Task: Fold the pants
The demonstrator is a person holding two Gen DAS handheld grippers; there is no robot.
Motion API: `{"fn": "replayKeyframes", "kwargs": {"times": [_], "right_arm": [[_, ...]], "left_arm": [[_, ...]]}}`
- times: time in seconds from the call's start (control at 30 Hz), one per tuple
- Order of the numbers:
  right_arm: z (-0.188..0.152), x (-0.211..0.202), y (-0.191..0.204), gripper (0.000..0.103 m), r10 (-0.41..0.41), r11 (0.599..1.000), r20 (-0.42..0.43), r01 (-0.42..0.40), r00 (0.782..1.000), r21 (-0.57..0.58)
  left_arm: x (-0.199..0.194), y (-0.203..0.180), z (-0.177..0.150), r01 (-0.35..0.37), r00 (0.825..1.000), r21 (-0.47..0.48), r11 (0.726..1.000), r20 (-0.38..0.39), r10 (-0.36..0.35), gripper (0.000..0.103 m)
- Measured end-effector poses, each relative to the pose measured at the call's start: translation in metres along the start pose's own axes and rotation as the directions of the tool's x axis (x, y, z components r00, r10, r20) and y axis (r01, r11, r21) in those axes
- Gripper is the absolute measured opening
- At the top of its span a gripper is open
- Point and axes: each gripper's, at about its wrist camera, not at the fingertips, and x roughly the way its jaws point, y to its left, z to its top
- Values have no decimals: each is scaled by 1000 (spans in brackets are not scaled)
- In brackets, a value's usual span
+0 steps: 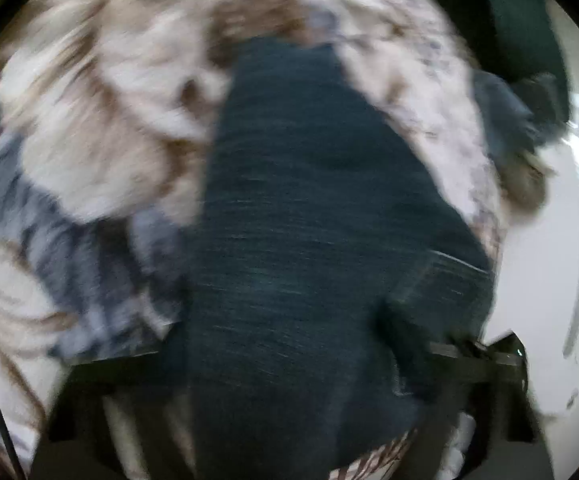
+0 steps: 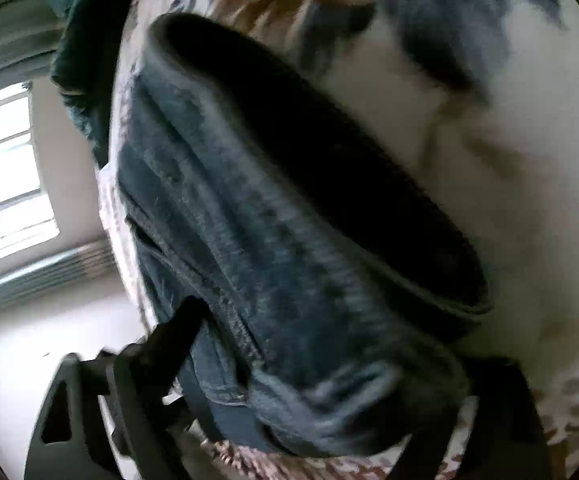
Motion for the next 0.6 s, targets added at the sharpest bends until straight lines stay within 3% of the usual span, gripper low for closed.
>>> {"fn": "replayKeyframes", "kwargs": {"times": [0.03,0.13,0.27,0.4,0.6], "right_arm": [[-2,-2,5,68,-12,1000,19,12,1000,-24],[-11,-9,19,53,-19,998,54,22,998,-62],[-27,-22,50,46,-49,990,110,63,993,-127],[-38,-34,88,44,-42,981,151,70,988,-179],[-51,-18,173,44,13,967,193,36,981,-251]], "left_arm": [[-2,-5,-1,-10,1000,35,999,11,10,46],[-15,-14,-3,0,1000,91,996,30,-3,31],[-37,-23,-10,5,998,146,989,66,-15,26],[-74,-25,-5,50,991,178,983,115,-71,24],[-134,-2,47,89,979,211,973,161,-125,24]]}}
